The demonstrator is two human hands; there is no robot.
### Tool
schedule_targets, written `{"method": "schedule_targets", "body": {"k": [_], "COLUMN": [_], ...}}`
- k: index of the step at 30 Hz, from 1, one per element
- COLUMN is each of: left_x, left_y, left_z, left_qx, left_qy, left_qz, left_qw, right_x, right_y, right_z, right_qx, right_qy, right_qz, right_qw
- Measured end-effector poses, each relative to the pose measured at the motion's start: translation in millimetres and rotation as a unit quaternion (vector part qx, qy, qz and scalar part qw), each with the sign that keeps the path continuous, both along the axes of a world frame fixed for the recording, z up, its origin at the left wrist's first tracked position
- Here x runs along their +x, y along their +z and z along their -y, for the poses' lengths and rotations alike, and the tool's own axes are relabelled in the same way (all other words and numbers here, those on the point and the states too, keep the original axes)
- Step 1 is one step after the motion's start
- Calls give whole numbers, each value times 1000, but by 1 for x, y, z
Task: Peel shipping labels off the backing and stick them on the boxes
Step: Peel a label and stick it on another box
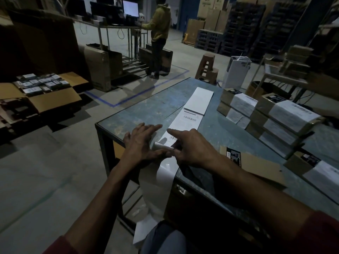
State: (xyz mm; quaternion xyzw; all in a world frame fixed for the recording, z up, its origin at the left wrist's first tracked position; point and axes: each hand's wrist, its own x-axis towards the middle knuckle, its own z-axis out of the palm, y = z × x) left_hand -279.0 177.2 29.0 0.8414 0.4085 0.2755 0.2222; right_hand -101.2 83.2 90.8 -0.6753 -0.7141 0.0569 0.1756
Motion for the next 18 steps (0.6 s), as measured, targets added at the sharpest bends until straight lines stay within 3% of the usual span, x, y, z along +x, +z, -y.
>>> {"method": "schedule_targets", "body": {"k": [11,18], "left_x": [1,-2], "left_y": [10,8], "left_z": [1,-3], "left_qx": [-45,-57], "left_qy": [-1,-6], "left_qz": [-51,-64], "left_qw": [998,996], "right_x": [15,35], "right_y": [18,20], "right_z": [-8,-24], "right_qx": [-47,-179], "right_qy": [-39,-84], "right_qz": [-137,-320], "right_qw": [989,927]}}
